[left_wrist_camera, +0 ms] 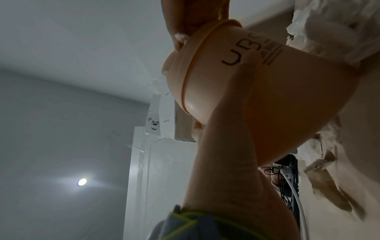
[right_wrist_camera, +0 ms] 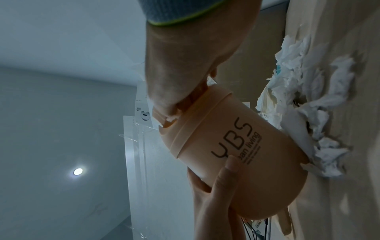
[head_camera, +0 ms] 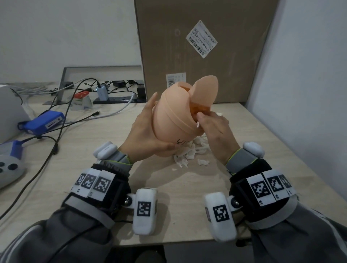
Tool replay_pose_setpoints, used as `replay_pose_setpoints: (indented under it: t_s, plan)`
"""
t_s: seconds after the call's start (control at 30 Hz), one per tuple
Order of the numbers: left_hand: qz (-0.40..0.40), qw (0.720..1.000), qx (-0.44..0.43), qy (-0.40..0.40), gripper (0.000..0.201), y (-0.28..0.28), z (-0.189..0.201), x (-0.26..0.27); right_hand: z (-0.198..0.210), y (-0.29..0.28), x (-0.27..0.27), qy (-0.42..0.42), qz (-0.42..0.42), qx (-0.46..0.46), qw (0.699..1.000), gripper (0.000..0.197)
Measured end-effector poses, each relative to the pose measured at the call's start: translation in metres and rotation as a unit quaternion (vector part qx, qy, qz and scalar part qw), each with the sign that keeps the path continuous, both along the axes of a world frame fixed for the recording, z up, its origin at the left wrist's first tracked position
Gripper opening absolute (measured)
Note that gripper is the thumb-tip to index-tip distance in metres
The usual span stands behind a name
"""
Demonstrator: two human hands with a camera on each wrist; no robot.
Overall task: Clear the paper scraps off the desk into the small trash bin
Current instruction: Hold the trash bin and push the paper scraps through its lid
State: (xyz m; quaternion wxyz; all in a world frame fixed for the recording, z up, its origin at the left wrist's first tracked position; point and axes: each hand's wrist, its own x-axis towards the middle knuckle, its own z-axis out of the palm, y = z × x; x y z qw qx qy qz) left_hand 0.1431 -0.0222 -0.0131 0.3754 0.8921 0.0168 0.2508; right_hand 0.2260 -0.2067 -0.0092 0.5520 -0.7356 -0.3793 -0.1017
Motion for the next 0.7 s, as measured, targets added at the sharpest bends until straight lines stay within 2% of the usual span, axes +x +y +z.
replay_pose_setpoints:
  t_s: [0.07,0.2,0.27,0.37,0.47,0.53,0.63,0.7]
  plan:
    - [0.001,1.0,-0.002,0.002,0.13,-0.001,0.001,-0.001,-0.003,0.0,0.002,0.036,-0.021,0.011,0.999,0.037]
    - [0.003,1.0,-0.008,0.005,0.128,-0.002,0.001,-0.001,0.001,-0.004,0.004,0.003,-0.079,0.096,0.992,0.046]
    - [0.004,1.0,-0.013,0.004,0.13,-0.001,0.0,0.0,0.004,-0.006,0.003,0.014,-0.054,0.157,0.986,0.052]
    - [0.006,1.0,-0.026,0.004,0.136,0.0,-0.001,0.0,0.004,-0.009,0.0,-0.031,-0.007,0.189,0.981,0.052]
    - [0.008,0.999,-0.034,0.003,0.137,0.0,-0.002,0.0,0.003,-0.011,-0.003,-0.092,0.013,0.181,0.979,0.043]
    - [0.006,0.999,-0.038,-0.001,0.137,-0.001,-0.002,-0.001,0.002,-0.01,-0.003,-0.101,0.006,0.153,0.983,0.043]
    - [-0.006,1.0,-0.027,0.002,0.138,-0.001,0.0,-0.001,0.001,-0.006,-0.005,-0.069,0.022,0.057,0.996,0.052]
    - [-0.013,1.0,-0.016,0.004,0.136,-0.001,0.0,0.0,0.001,-0.004,-0.006,-0.023,0.035,-0.008,0.999,0.051]
